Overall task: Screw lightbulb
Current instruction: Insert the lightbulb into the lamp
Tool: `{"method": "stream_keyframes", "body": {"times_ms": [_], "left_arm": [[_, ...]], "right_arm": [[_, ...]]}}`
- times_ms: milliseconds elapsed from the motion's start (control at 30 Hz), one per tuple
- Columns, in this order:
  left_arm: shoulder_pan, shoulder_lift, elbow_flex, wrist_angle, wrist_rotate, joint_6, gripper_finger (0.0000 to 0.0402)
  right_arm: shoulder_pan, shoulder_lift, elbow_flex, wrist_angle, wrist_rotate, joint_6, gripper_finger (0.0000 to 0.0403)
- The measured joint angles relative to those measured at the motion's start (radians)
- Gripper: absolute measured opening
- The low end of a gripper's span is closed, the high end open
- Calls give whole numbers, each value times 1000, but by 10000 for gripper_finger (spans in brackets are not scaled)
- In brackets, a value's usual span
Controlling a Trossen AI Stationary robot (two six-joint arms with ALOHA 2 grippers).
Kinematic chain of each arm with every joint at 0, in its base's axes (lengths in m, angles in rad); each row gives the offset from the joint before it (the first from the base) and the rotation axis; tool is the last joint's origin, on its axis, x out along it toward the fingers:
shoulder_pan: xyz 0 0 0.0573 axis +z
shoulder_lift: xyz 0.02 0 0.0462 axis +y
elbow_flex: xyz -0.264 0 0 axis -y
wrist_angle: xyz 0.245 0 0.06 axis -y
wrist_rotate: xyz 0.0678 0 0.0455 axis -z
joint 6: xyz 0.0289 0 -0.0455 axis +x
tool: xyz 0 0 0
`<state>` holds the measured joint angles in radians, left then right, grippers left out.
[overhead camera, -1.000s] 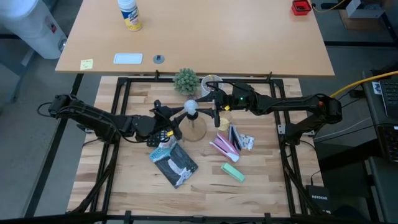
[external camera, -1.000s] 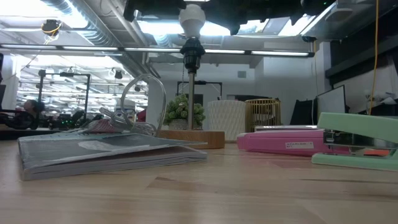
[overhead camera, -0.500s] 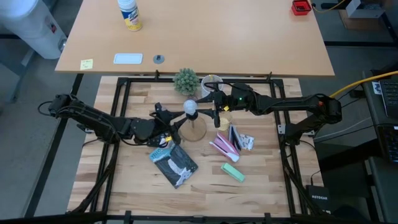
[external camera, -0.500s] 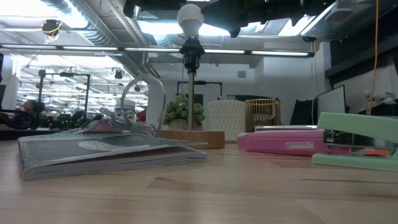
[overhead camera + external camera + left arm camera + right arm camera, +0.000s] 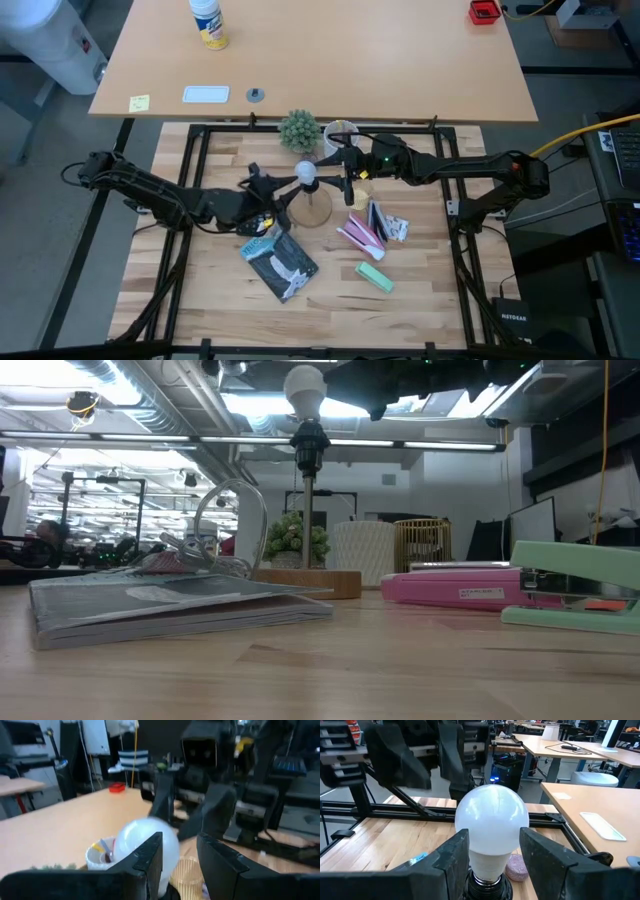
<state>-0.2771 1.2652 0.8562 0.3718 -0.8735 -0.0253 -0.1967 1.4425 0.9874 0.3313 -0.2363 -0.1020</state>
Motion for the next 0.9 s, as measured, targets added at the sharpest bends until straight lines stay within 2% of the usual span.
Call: {"method": "stream_keyframes", "body": {"times_ms": [133, 333, 667, 900], "left_arm": [[8, 0, 0, 63, -13, 87, 114], [50, 0, 0, 80, -14, 106, 114], [97, 0, 0, 73, -14, 99, 114], [97, -1, 0, -14, -14, 3, 114]], "right_arm": [[0, 0, 0, 0, 0, 0, 182], [0, 0, 0, 1, 0, 0, 182], [0, 0, 0, 1, 0, 0, 182], [0, 0, 0, 4, 0, 0, 182]]}}
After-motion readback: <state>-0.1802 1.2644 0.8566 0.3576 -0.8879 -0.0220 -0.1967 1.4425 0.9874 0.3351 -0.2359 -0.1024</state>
